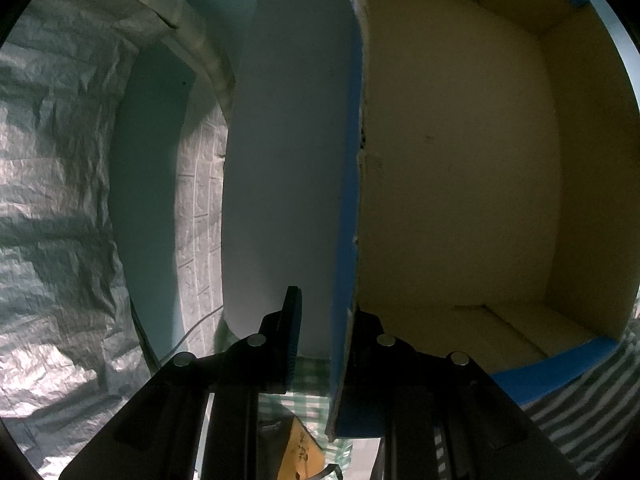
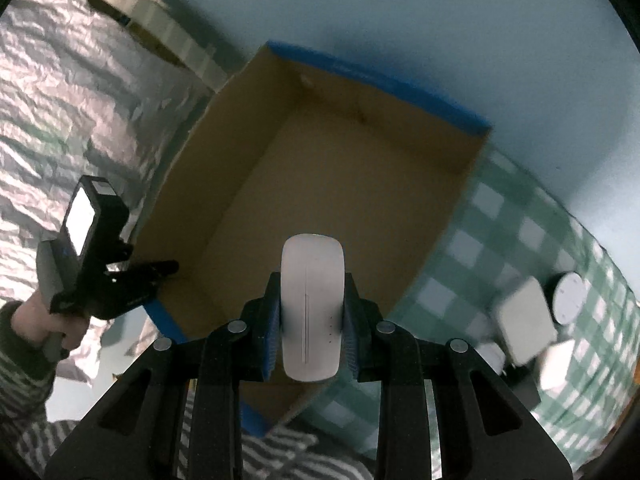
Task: Organize rigid objects
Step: 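Carry the white earbud case into the box and open the right tool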
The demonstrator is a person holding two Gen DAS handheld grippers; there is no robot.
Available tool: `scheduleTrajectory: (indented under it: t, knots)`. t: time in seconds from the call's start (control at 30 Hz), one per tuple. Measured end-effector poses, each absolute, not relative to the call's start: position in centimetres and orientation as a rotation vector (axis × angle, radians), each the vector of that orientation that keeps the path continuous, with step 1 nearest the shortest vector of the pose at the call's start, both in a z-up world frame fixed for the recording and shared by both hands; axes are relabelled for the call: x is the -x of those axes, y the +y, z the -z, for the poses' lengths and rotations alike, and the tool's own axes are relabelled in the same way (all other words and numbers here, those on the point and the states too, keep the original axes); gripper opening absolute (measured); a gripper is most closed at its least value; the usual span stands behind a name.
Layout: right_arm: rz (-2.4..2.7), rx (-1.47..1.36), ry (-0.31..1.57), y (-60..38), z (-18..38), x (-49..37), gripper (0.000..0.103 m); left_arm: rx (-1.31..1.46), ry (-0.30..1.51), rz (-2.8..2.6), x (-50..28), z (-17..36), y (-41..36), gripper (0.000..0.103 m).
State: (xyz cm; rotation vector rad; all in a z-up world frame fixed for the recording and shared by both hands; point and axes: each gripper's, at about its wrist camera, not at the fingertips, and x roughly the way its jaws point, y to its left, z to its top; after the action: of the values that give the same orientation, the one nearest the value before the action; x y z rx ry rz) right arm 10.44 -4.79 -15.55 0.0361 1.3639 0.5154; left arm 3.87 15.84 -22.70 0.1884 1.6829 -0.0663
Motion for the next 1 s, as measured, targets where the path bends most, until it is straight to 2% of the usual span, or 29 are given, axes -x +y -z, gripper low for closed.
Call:
scheduleTrajectory:
  t: [0.43, 1.0]
  knots:
    - [-0.444, 0.027, 1.458, -4.5, 19.9, -11.2, 0.027, -0.18, 1.696, 0.078, -3.5, 22.9, 16.0, 0.02]
    - [-0.35, 0.039, 1.479, -6.6, 20.2, -8.7, 0.025, -0.177, 1.713, 0.132, -1.8, 23.4, 13.7, 0.021]
